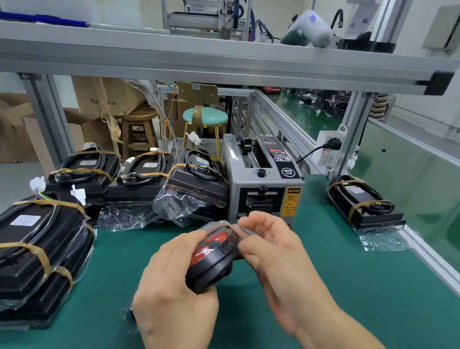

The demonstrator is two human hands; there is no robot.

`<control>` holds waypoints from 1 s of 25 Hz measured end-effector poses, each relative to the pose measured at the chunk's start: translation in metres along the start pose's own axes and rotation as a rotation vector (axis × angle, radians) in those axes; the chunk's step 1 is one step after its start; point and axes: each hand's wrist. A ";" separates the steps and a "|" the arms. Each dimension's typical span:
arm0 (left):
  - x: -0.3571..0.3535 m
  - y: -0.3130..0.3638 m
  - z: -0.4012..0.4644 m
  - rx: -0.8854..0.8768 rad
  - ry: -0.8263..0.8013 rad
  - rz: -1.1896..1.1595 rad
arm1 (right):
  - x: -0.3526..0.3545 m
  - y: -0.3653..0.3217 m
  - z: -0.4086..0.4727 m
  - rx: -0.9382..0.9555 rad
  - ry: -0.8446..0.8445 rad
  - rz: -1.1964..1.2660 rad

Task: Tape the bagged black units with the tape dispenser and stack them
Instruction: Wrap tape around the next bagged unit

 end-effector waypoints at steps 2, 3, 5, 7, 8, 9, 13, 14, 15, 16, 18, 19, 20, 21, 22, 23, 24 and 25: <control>0.001 0.001 0.000 -0.001 0.003 -0.008 | -0.004 0.001 -0.002 0.025 -0.026 -0.004; 0.001 0.001 0.001 0.000 0.006 -0.013 | -0.006 0.003 -0.002 0.045 -0.042 -0.036; 0.002 0.001 0.002 0.003 0.019 -0.011 | -0.009 0.006 -0.002 0.086 -0.037 -0.039; 0.002 0.001 0.002 0.024 0.032 -0.005 | -0.010 0.009 -0.005 0.102 -0.041 0.007; 0.002 0.001 0.003 0.045 0.033 -0.009 | -0.011 0.011 -0.007 0.121 -0.068 0.001; 0.002 0.000 0.003 0.063 0.030 -0.020 | -0.009 0.012 -0.008 0.142 -0.122 -0.035; 0.013 -0.017 0.007 0.111 -0.065 -0.187 | 0.011 0.007 0.003 0.184 -0.418 -0.332; 0.019 -0.023 0.009 0.128 -0.102 -0.261 | 0.018 0.004 0.010 0.197 -0.510 -0.452; 0.024 -0.028 0.010 0.149 -0.144 -0.337 | 0.023 0.001 0.017 0.214 -0.594 -0.573; 0.028 -0.031 0.010 0.167 -0.179 -0.404 | 0.024 0.001 0.022 0.236 -0.662 -0.679; 0.033 -0.033 0.009 0.178 -0.229 -0.490 | 0.019 0.003 0.029 0.275 -0.760 -0.761; 0.035 -0.034 0.008 0.186 -0.249 -0.509 | 0.015 0.006 0.030 0.273 -0.784 -0.751; 0.038 -0.033 0.010 0.198 -0.270 -0.507 | 0.012 0.007 0.030 0.259 -0.787 -0.740; 0.043 -0.033 0.013 0.203 -0.287 -0.481 | 0.010 0.008 0.029 0.260 -0.782 -0.750; 0.050 -0.034 0.018 0.181 -0.279 -0.393 | 0.009 0.009 0.029 0.296 -0.766 -0.809; 0.059 -0.033 0.025 0.125 -0.242 -0.248 | 0.008 0.009 0.029 0.380 -0.726 -0.935; 0.068 -0.030 0.032 0.040 -0.217 -0.086 | 0.006 0.007 0.028 0.509 -0.661 -1.106; 0.074 -0.027 0.038 -0.064 -0.220 0.036 | 0.002 0.003 0.027 0.643 -0.603 -1.279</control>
Point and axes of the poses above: each hand's wrist, its own z-axis towards the middle knuckle, its own x-axis out of the back of the hand, y = z × x, and after that the axes turned 13 degrees about x, right-handed
